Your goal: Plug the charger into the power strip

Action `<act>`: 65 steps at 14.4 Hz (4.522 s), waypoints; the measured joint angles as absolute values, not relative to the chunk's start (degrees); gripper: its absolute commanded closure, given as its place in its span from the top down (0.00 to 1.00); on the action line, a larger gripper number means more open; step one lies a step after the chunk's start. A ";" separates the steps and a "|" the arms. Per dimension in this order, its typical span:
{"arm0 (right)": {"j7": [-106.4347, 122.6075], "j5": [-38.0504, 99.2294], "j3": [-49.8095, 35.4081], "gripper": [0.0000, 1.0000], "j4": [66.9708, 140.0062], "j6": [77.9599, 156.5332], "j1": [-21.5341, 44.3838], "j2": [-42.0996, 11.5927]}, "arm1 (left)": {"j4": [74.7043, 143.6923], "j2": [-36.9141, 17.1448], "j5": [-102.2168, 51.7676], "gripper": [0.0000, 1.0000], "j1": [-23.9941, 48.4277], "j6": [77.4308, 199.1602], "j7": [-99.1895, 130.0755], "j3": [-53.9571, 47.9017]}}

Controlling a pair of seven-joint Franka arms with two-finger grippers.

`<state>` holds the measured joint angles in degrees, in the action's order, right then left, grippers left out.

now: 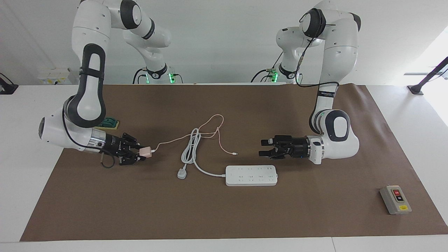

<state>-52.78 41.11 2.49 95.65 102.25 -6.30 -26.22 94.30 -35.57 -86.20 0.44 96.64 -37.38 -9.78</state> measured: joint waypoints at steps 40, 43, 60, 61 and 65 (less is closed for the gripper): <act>-88.41 48.16 2.04 0.00 79.10 129.68 29.49 -36.68 | 98.08 -37.00 -90.75 0.85 1.28 98.66 -44.60 -10.82; -88.42 48.16 2.14 0.00 78.99 129.68 29.47 -36.68 | 98.08 -37.00 -90.75 0.31 1.28 98.66 -44.70 -10.82; -89.53 48.19 3.23 1.00 77.73 126.92 27.01 -37.00 | 97.57 -33.36 -85.66 0.00 0.86 105.78 -47.22 -10.34; -89.53 48.17 3.32 1.00 77.11 124.95 25.71 -36.96 | 97.56 -31.72 -84.11 0.00 0.68 107.26 -46.29 -10.30; -89.53 46.35 3.46 1.00 74.96 117.79 20.55 -36.07 | 97.57 -26.31 -74.14 0.00 -1.16 109.73 -38.00 -9.44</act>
<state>-89.53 46.35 3.46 74.96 117.79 20.55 -36.07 97.57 -26.31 -74.14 -1.16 109.73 -38.00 -9.44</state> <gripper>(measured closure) 0.000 0.678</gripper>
